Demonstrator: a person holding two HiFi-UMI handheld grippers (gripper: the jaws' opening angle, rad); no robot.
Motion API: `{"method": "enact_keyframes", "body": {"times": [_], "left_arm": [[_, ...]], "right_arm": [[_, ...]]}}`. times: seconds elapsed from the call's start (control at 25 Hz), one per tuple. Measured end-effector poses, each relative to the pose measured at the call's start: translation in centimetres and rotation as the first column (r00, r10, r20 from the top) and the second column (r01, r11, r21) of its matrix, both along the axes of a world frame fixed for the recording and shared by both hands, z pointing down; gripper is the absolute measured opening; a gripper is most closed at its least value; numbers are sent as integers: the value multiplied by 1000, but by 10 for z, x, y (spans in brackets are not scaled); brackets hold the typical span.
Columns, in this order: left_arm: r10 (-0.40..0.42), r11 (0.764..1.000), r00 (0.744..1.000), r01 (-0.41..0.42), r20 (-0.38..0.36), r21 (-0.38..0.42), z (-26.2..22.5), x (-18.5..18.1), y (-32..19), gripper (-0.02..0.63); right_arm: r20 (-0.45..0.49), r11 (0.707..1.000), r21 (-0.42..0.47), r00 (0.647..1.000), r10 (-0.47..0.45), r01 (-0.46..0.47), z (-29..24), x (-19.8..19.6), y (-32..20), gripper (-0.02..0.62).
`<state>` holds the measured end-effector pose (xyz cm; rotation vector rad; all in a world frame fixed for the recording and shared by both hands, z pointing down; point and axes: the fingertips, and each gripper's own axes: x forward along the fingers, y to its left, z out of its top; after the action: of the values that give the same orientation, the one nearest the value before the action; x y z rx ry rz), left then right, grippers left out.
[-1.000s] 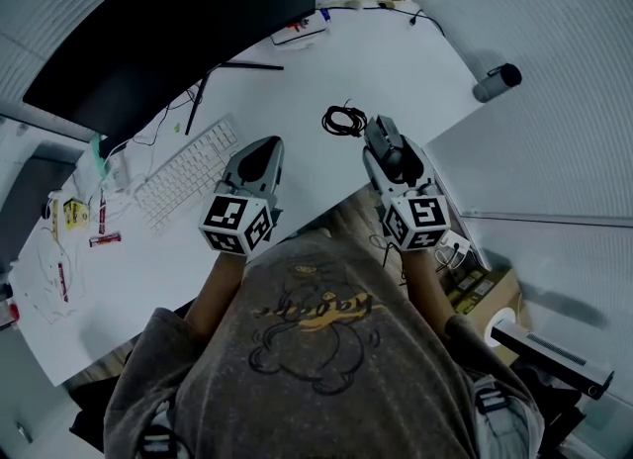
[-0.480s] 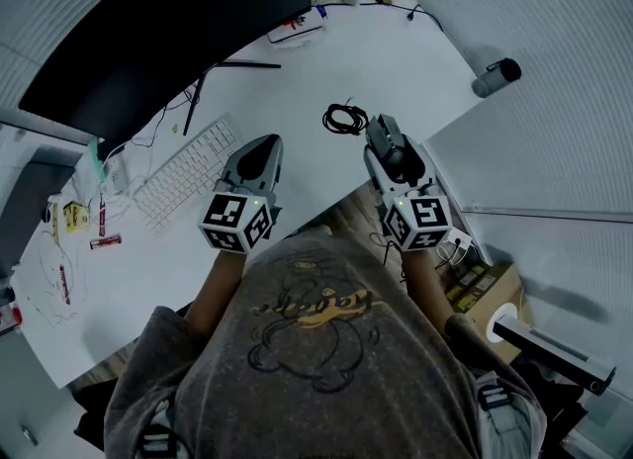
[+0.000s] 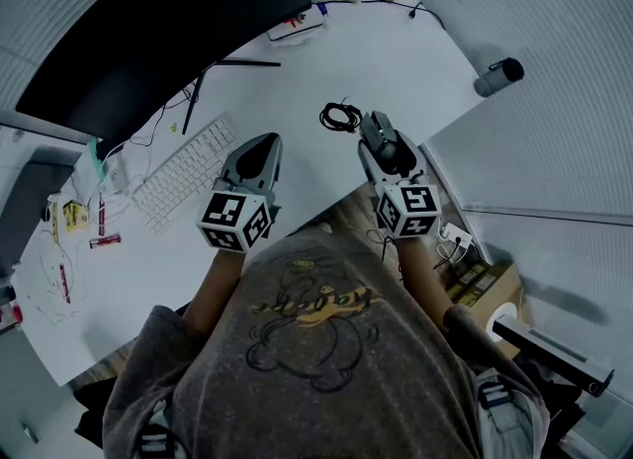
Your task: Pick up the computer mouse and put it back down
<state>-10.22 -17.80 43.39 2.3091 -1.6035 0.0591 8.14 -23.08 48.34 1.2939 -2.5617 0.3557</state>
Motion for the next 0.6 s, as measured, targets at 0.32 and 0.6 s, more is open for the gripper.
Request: {"method": "enact_keyframes", "body": {"times": [0.32,0.6], "left_arm": [[-13,1000,1000,13,11,-14,4,-1,-1,20],[-26,999,999,27,21,-22,6,-5,-2,20]], "right_arm": [[-65,999,-44,997,-32,30,39,-9,-16,299],[-104,996,-83,993,-53,44,74,-18,-30,299]]}}
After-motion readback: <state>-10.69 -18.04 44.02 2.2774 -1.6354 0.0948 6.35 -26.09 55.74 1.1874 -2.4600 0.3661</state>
